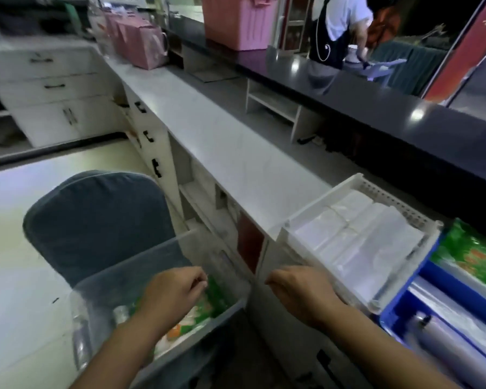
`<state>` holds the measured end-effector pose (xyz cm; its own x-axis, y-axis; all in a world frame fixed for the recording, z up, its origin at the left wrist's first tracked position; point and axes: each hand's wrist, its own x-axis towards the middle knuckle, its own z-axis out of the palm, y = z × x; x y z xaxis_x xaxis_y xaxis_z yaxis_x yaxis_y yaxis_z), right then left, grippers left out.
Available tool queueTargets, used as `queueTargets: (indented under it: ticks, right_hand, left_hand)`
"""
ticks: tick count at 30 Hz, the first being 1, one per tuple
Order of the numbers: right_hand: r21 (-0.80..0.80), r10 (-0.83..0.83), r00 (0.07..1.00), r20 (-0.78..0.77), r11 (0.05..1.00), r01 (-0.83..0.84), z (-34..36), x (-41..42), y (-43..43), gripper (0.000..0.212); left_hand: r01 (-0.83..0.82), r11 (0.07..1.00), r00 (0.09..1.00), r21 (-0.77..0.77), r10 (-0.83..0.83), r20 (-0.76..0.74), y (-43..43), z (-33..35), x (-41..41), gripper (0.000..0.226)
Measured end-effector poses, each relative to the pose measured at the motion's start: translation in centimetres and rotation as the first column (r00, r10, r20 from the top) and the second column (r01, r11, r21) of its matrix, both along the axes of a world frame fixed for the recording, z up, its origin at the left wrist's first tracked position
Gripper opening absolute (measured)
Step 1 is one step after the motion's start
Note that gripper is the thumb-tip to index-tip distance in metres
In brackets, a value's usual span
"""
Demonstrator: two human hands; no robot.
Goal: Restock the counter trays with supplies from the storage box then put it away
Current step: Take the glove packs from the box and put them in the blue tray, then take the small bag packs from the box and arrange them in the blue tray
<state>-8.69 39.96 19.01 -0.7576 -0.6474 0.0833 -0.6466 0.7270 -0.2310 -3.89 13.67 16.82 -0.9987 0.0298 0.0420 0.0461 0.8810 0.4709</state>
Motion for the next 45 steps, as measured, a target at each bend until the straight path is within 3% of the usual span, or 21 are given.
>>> queueTargets:
  ticks: [10,18,24,28,30,34,40,45]
  right_hand:
    - [0.103,0.095,0.973,0.211,0.988,-0.119,-6.6,2.1,-16.9,0.024]
    - [0.208,0.078,0.899,0.432,0.961,-0.184,-13.8,0.0,-21.0,0.022]
    - [0.365,0.067,0.865,0.496,0.889,-0.278,-20.0,-4.9,-24.2,0.023]
    - [0.433,0.065,0.847,0.527,0.838,-0.333,-24.9,-8.9,-26.4,0.023]
    - [0.467,0.068,0.845,0.531,0.808,-0.359,-27.5,-10.9,-27.4,0.023]
    - [0.553,0.044,0.854,0.518,0.745,-0.374,-32.9,-14.4,-29.6,0.023]
    - [0.572,0.116,0.899,0.423,0.735,-0.364,-40.2,-16.9,-31.7,0.029]
    - [0.610,0.046,0.914,0.403,0.731,-0.306,-43.3,-16.7,-31.5,0.030]
  left_hand:
    - [-0.315,0.947,0.934,-0.071,0.322,0.154,-18.2,-4.5,8.4,0.009]
    - [-0.454,0.891,0.843,-0.006,0.432,0.322,-21.5,-9.1,11.2,0.013]
    - [-0.555,0.829,0.751,-0.067,0.534,0.389,-22.3,-12.9,10.9,0.014]
    - [-0.582,0.803,0.709,-0.133,0.580,0.400,-23.0,-16.8,7.9,0.015]
    - [-0.510,0.835,0.737,-0.209,0.549,0.396,-23.5,-19.0,5.7,0.008]
    - [-0.422,0.842,0.780,-0.336,0.526,0.338,-24.5,-23.1,2.1,0.028]
    - [-0.451,0.789,0.783,-0.417,0.574,0.239,-25.3,-28.5,0.8,0.026]
    - [-0.474,0.759,0.800,-0.447,0.583,0.141,-25.1,-30.0,1.1,0.017]
